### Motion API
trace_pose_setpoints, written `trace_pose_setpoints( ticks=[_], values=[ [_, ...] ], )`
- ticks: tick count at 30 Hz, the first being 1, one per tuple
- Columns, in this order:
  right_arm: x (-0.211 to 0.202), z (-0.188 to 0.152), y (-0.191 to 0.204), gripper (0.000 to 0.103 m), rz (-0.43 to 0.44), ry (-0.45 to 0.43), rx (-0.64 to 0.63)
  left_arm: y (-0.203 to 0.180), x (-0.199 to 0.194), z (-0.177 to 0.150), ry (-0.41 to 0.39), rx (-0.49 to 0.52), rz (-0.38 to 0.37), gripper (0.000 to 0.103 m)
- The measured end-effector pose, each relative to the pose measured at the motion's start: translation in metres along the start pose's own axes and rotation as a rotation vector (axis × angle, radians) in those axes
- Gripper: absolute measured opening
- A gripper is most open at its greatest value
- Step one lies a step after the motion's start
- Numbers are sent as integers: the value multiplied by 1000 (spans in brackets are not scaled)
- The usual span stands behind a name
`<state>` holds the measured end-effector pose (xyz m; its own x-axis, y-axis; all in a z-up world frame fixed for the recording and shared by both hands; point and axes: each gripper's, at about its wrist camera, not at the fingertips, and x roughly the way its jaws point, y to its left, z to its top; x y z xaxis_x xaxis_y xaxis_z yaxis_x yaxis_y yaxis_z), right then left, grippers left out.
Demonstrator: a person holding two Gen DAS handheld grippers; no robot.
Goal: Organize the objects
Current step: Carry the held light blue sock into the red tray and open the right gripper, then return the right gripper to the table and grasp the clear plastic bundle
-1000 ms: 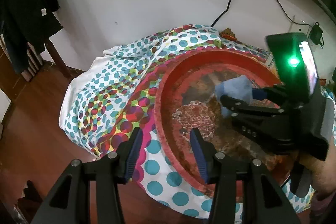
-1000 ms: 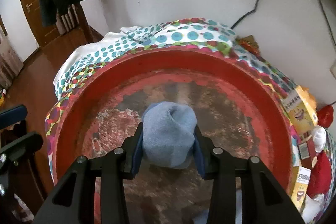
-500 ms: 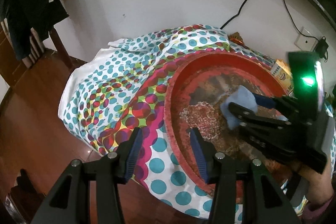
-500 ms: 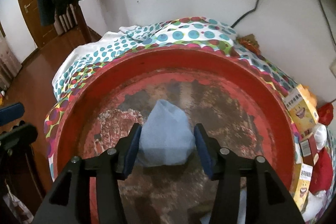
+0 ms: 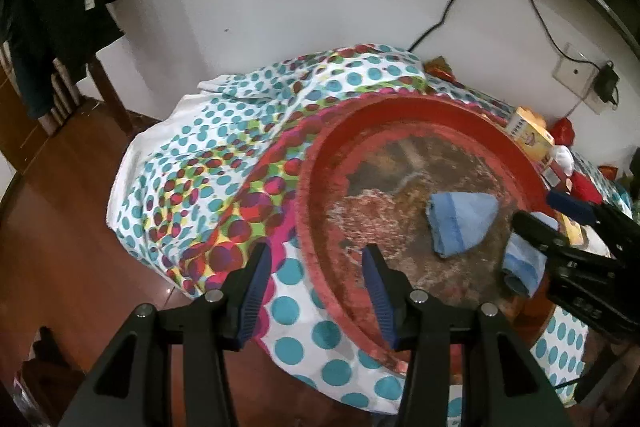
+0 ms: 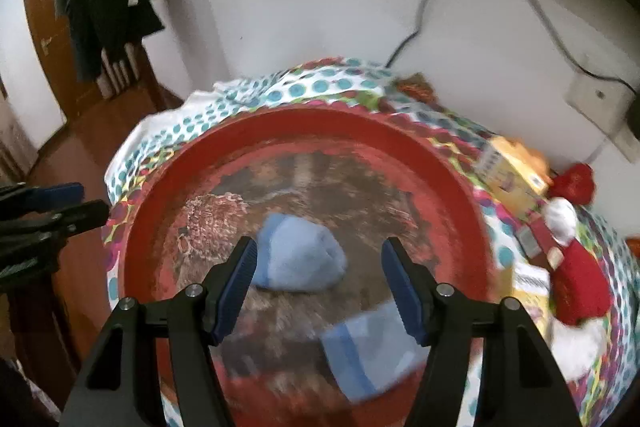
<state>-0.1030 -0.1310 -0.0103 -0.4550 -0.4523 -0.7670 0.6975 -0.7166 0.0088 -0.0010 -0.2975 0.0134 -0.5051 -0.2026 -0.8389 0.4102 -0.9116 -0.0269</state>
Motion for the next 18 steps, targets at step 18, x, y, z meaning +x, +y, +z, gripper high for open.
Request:
trace_pose_setpoints(
  ticks=[18],
  values=[
    [-76,-135,-152,62,-261,46,194,-118,-7,-38,-9,261,-171,48]
  ],
)
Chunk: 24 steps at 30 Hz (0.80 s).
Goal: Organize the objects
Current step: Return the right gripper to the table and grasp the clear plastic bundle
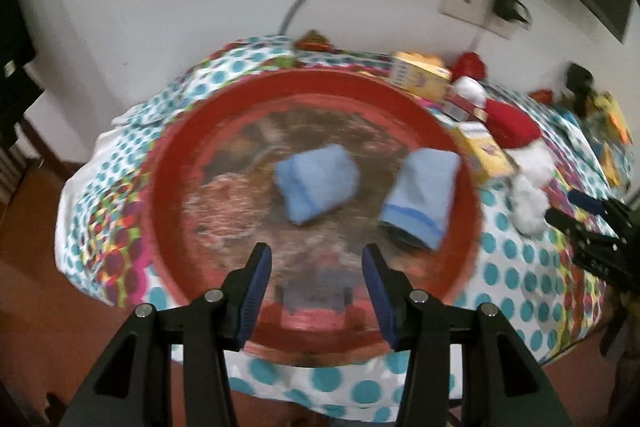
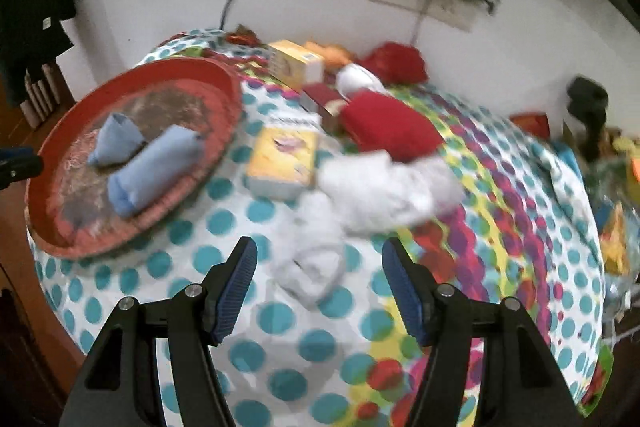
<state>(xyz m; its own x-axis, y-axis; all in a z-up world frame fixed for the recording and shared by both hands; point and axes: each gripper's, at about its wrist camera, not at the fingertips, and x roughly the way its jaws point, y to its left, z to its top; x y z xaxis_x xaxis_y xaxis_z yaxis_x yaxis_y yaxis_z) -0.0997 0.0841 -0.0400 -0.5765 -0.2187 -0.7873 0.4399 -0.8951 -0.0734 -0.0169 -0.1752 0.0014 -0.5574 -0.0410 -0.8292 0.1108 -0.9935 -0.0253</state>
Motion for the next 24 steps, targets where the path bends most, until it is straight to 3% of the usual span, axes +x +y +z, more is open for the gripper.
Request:
trace_pose_setpoints(
  ticks=[12,18,24],
  values=[
    [20,-2,-85,63,-51,-17,154,-123,17,-1,-3,247,-80,48],
    [39,11,-120,63,-44,-23,229,-173,41,11,1,257,-132,48],
    [62,34,-138,63,14,-20,218,-206,61,20,6,263,-150,48]
  ],
)
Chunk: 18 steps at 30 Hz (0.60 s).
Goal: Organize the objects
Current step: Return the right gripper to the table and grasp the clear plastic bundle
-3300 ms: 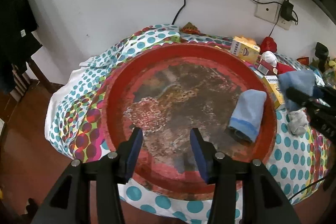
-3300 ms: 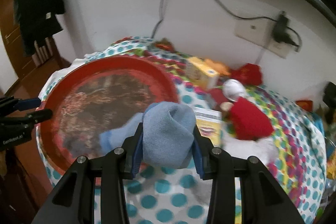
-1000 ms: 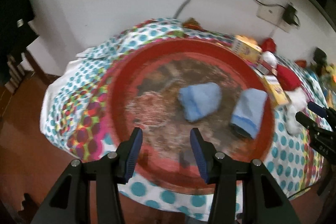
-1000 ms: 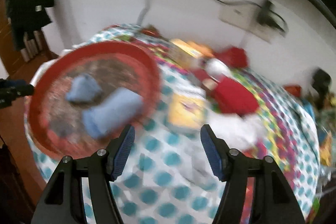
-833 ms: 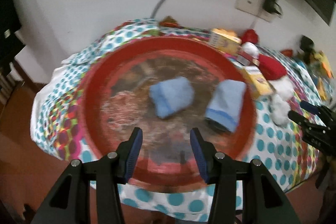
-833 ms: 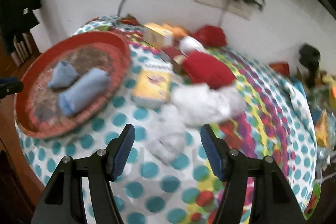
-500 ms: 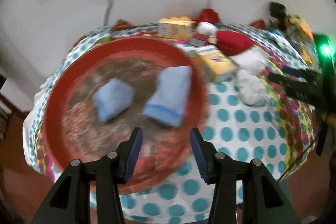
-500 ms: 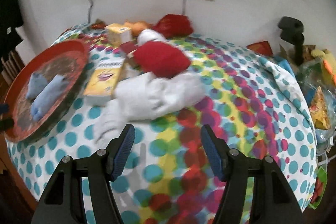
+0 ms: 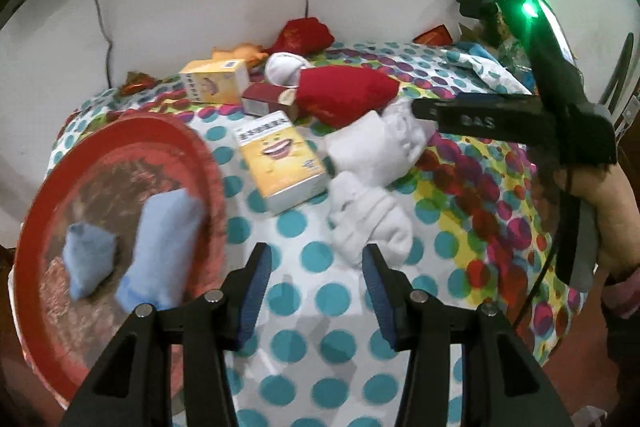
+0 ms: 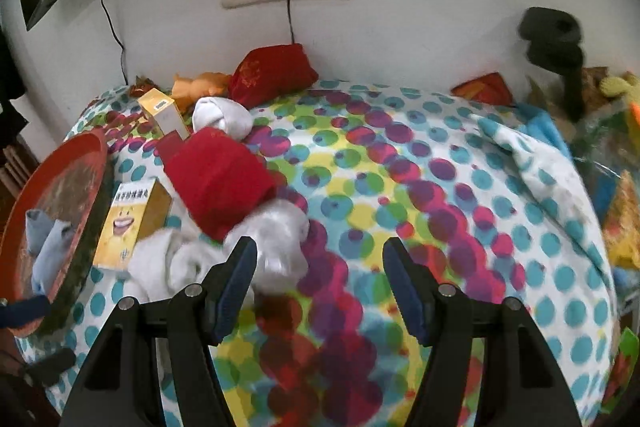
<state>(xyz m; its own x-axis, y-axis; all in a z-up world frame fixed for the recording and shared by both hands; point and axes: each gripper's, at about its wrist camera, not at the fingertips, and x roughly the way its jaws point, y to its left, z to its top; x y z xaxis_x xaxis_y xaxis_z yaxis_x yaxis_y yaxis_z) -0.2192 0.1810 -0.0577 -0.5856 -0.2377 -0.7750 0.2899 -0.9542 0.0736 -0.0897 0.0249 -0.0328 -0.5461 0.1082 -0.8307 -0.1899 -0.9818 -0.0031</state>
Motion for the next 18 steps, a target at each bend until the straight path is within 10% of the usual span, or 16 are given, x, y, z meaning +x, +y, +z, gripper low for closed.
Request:
trace_pose_setpoints(
  ticks=[10,14,18],
  values=[
    [36,6,9,61,145,47,-9,-15,26,6,1,-39,-42,48],
    [40,3,10,34,221,53,9,-17,30,8,-11,-57,-43,50],
    [24,-5,-2,33,189,-13,38,-19,32,7,-23,-65,-44,53]
  ],
)
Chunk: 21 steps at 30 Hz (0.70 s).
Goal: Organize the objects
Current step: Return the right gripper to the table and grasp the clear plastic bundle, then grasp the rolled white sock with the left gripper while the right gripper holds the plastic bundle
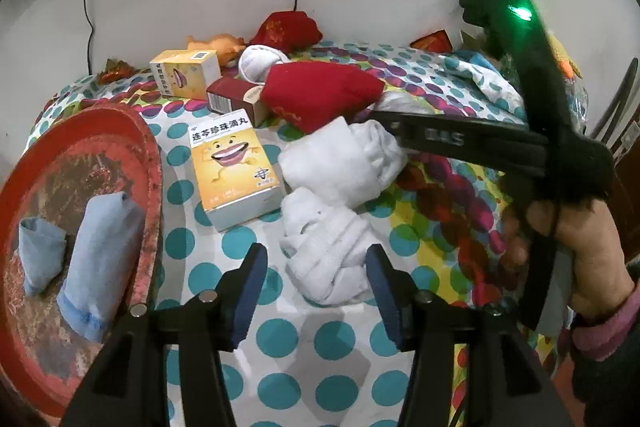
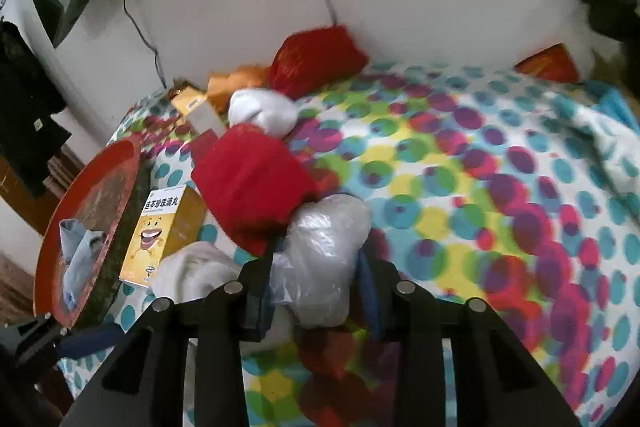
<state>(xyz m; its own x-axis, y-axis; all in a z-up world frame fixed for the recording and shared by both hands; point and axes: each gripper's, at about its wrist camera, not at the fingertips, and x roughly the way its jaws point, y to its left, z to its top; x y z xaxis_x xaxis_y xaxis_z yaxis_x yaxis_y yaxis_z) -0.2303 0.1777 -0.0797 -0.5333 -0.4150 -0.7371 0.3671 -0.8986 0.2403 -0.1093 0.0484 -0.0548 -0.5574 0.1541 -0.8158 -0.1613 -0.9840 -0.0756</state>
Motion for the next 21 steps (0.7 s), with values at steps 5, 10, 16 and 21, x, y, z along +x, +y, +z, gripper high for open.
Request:
trace_pose_setpoints(
  ticks=[5,10,16,21],
  values=[
    [-26,-10,-20,33,-94,-67,-11,-7,8,1,-1,-7,-17,55],
    [-32,-23,-28,33,-140,-40,-47,-13,17,2,-5,-33,-20,56],
    [-34,-27,-27,33,-163,-26,-67,-20,27,1,-21,2,-18,56],
    [-29,-27,-27,33,-173,-6,-66,-23,36,1,-17,11,-17,56]
  ],
)
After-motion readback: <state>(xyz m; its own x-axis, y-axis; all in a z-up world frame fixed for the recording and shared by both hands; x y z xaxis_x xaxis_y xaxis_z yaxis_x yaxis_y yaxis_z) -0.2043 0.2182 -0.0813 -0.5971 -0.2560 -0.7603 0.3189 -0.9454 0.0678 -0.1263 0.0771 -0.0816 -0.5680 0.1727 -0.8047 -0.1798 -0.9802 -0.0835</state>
